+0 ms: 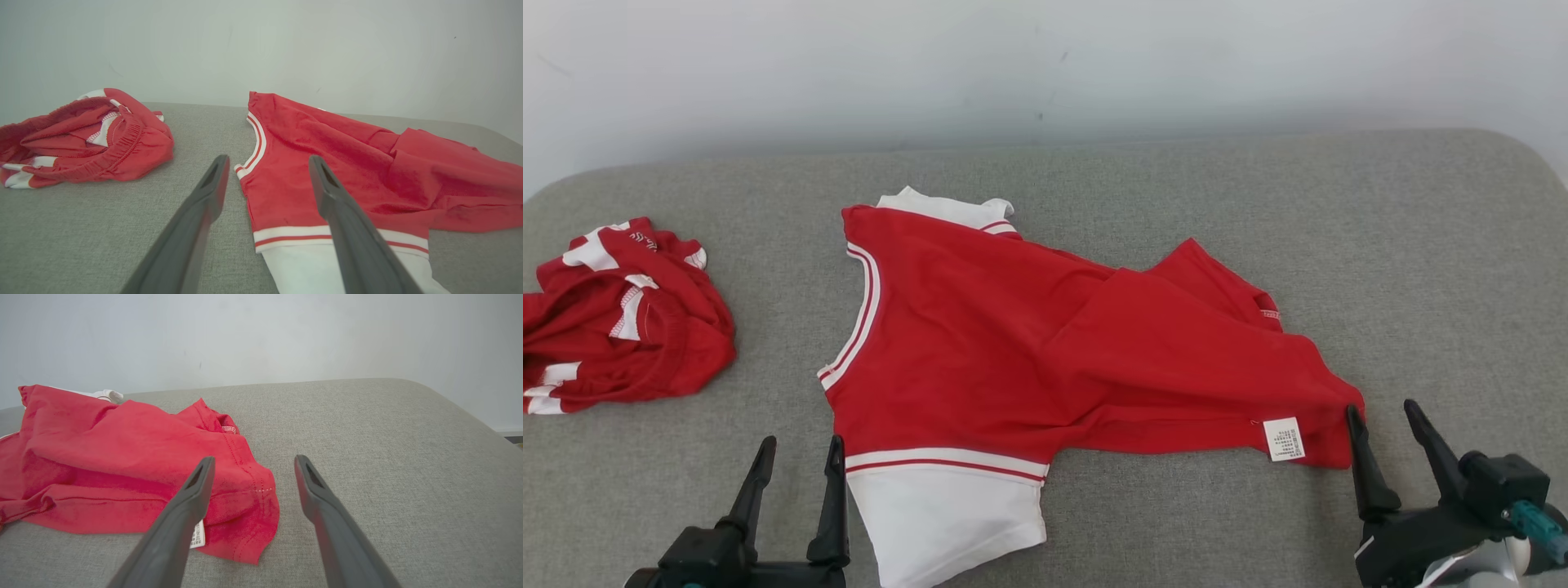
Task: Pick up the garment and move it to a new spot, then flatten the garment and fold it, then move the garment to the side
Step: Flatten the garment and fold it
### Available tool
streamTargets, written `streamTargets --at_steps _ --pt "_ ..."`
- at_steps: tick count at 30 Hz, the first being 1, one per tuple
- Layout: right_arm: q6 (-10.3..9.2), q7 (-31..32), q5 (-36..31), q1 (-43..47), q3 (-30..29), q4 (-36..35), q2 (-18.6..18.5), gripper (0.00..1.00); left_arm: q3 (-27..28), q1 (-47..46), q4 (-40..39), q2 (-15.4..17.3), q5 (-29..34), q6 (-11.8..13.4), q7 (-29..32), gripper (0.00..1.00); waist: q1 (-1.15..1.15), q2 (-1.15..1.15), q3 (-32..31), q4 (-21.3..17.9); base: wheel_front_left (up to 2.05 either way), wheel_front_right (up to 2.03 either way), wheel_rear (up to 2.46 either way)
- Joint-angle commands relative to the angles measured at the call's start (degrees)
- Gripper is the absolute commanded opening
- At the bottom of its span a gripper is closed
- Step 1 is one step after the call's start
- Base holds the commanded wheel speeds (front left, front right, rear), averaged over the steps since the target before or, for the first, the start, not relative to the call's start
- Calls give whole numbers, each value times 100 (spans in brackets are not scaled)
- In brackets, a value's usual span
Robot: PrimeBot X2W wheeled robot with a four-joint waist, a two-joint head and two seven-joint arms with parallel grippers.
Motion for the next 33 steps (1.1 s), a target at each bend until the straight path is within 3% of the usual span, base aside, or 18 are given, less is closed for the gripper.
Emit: streamTargets --at_steps 1,22,33 --pt "-13 -1 20 94 -16 -23 16 100 7 42 7 -1 -96 17 -4 100 0 0 -32 -18 0 0 0" --pt "-13 -1 -349 814 -634 -1012 424 100 19 203 -187 -2 8 141 -4 100 0 0 -235 38 0 0 0" --pt "-13 -1 -675 1310 -656 -1949 788 100 143 371 -438 -1 95 299 -4 100 0 0 -366 102 0 0 0"
